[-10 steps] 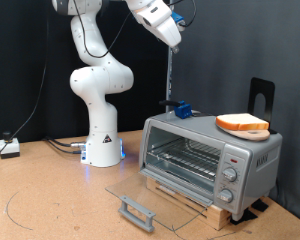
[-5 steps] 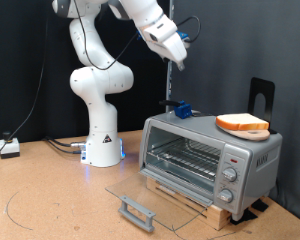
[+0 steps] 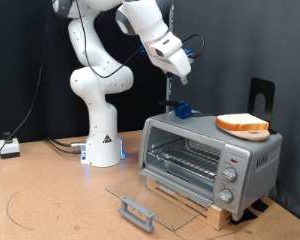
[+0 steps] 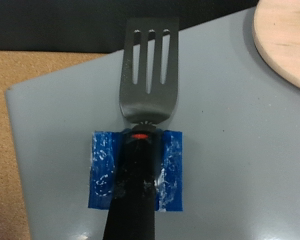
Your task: Make a piece of toast with the oven
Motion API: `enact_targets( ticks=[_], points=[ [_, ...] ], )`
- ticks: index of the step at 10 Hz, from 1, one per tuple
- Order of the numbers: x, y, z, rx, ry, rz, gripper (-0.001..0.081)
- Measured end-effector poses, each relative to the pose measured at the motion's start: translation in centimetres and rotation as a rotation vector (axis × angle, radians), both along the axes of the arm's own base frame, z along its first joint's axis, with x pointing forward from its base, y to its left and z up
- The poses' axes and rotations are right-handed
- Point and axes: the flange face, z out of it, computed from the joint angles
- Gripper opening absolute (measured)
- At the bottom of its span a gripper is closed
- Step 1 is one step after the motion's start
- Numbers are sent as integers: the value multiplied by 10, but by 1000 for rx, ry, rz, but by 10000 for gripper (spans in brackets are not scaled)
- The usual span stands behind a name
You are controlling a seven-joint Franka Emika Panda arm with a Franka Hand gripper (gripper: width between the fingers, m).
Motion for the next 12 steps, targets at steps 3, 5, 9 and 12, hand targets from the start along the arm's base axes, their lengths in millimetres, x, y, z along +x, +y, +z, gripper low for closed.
enact_targets(
  ticks=[3, 5, 9, 12],
  points=[
    [-11, 15, -25, -71, 3, 29, 807],
    [-19, 24, -41, -117, 6, 17, 807],
    [-25, 35, -63, -179, 9, 4, 807],
    [-24, 41, -74, -198, 11, 8, 807]
  ],
)
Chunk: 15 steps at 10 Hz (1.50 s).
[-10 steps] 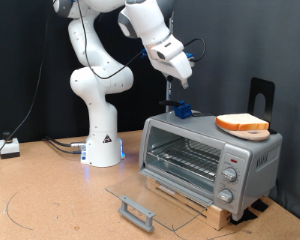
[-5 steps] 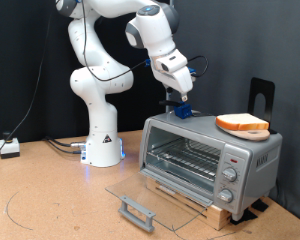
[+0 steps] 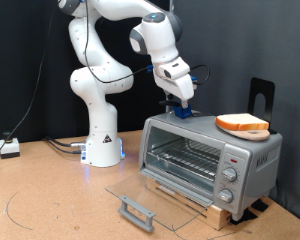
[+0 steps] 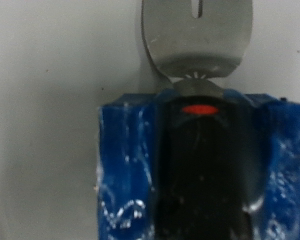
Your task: Make a piece of toast with the oven
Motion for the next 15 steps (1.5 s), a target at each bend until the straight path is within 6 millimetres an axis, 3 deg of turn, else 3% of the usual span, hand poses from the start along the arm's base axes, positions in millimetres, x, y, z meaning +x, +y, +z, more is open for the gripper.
enact_targets(
  ticks=[5, 12, 13, 14, 15],
  points=[
    [5, 9, -19, -2, 29, 4, 807],
    [5, 20, -27, -1, 34, 7, 807],
    [4, 20, -27, -1, 34, 8, 687],
    [4, 20, -27, 0, 34, 8, 687],
    [4, 20, -27, 0, 34, 7, 551]
  ],
)
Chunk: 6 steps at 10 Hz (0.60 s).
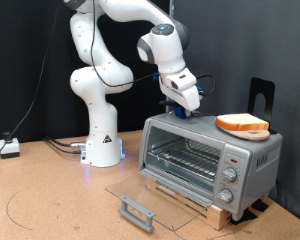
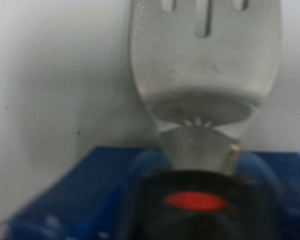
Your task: Make a piece of toast with the oven
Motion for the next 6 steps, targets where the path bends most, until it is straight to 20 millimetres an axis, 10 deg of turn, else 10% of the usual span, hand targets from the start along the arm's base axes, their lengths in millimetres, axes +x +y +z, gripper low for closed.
enact_targets(
  ticks=[1, 6],
  points=[
    [0, 0, 1, 1, -3, -1, 392],
    [3, -4, 9, 53, -22, -10, 394]
  ],
)
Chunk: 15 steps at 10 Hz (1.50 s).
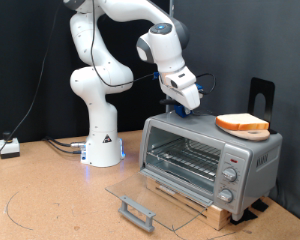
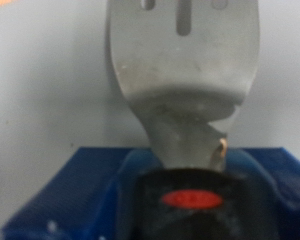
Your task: Make a piece of toast with the oven
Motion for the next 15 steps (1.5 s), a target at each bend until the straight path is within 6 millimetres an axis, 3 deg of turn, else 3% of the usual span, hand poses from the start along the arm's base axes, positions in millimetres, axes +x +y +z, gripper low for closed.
enact_targets(
  ticks=[5, 8, 12, 15],
  points=[
    [-8, -28, 51, 121, -83, -2, 394],
    [-7, -35, 60, 124, -107, -28, 394],
    [22, -93, 67, 54, -195, -349, 394],
    [27, -141, 70, 6, -202, -430, 394]
  ],
)
